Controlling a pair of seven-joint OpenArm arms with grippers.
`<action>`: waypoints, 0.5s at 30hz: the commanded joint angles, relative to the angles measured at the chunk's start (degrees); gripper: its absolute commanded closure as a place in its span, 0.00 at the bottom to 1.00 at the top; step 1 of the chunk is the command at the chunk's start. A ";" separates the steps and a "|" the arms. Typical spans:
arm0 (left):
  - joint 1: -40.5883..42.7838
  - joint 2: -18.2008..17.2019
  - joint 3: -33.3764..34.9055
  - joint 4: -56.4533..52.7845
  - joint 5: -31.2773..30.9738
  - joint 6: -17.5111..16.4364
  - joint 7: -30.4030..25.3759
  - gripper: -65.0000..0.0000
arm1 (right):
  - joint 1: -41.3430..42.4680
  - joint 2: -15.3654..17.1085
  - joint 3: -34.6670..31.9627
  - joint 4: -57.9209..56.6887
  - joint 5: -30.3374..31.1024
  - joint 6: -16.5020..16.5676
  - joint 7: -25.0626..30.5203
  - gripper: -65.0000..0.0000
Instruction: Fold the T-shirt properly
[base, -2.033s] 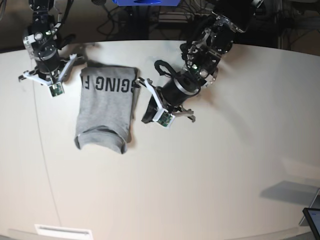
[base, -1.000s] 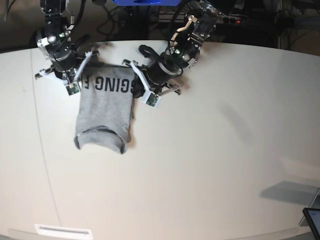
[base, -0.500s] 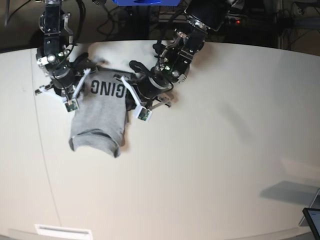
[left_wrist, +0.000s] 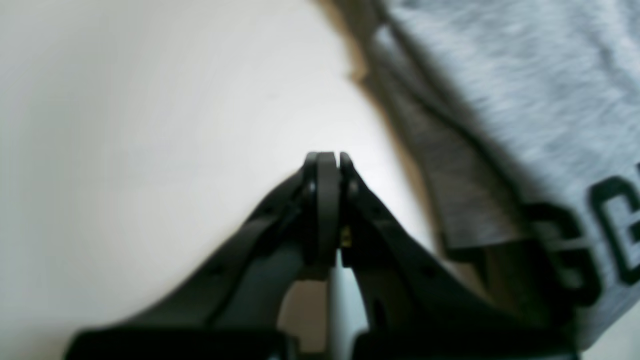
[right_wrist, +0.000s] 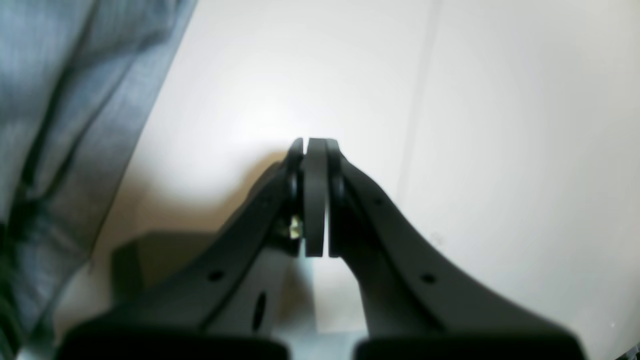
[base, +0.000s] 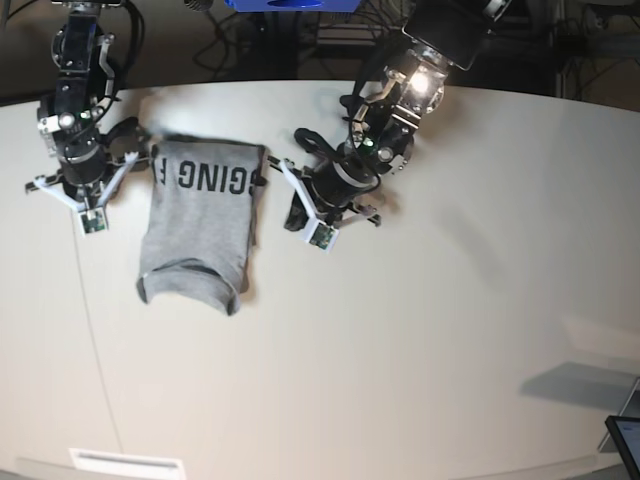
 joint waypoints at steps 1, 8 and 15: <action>-0.40 0.12 -0.10 1.37 0.52 0.59 0.45 1.00 | 0.40 0.23 0.65 1.39 0.10 -0.27 1.08 1.00; 0.30 0.91 -0.01 8.67 7.29 3.14 0.54 1.00 | 0.40 0.06 0.92 3.86 0.10 -0.27 1.08 1.00; 3.38 1.70 -0.10 14.82 17.66 3.14 0.36 1.00 | -2.58 0.06 1.00 4.12 0.10 -0.27 9.78 1.00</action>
